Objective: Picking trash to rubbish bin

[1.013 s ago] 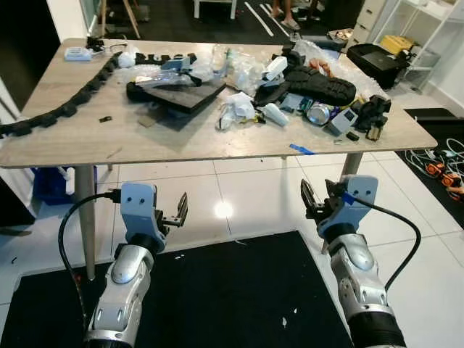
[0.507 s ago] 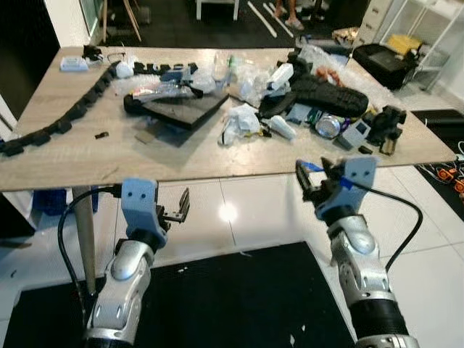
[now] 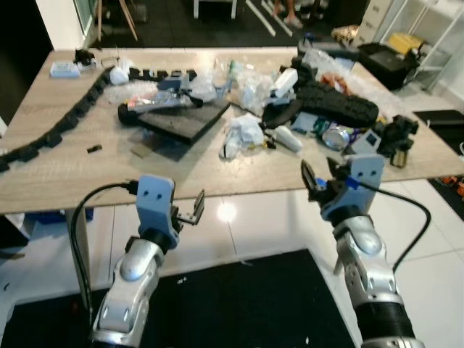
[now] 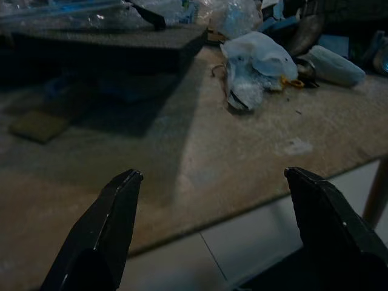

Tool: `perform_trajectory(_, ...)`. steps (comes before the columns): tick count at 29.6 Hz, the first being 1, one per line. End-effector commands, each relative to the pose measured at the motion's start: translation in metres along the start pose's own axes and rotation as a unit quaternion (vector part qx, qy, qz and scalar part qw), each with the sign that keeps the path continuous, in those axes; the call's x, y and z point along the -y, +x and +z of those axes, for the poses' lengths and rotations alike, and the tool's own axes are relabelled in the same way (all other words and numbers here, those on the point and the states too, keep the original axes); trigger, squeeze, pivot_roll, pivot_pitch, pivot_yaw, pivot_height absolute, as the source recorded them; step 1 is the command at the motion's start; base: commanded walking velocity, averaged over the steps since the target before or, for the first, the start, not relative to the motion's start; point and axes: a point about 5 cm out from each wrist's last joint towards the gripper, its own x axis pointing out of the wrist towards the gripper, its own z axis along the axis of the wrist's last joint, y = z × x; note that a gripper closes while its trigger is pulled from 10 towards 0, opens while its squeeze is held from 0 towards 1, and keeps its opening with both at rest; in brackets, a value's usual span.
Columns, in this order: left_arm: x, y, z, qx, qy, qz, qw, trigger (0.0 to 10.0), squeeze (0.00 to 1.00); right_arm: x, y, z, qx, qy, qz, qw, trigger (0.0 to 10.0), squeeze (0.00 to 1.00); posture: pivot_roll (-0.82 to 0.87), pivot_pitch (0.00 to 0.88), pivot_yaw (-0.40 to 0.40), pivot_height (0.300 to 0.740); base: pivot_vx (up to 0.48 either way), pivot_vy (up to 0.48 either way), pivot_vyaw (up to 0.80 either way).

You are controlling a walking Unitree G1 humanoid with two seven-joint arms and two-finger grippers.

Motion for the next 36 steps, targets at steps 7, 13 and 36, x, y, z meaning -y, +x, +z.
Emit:
perform_trajectory(7, 0.021, -0.002, 0.013, 0.017, 0.034, -0.083, 0.996, 10.0, 0.0, 0.003, -0.002, -0.012, -0.049, 0.002, 0.006, 0.999, 10.0, 0.0, 0.0, 0.164, -0.05, 0.74, 0.311, 0.0, 0.0)
perform_trajectory(13, 0.02, -0.002, 0.012, 0.016, 0.043, -0.089, 0.995, 10.0, 0.0, 0.0, -0.002, -0.015, -0.069, 0.021, 0.037, 0.997, 10.0, 0.0, -0.01, 0.165, -0.047, 0.74, 0.309, 0.0, 0.0)
perform_trajectory(36, 0.028, -0.016, 0.015, 0.015, 0.049, -0.158, 0.986, 10.0, 0.0, -0.002, -0.001, -0.001, -0.084, -0.025, 0.157, 0.984, 10.0, 0.0, 0.0, 0.156, -0.057, 0.74, 0.307, 0.0, 0.0)
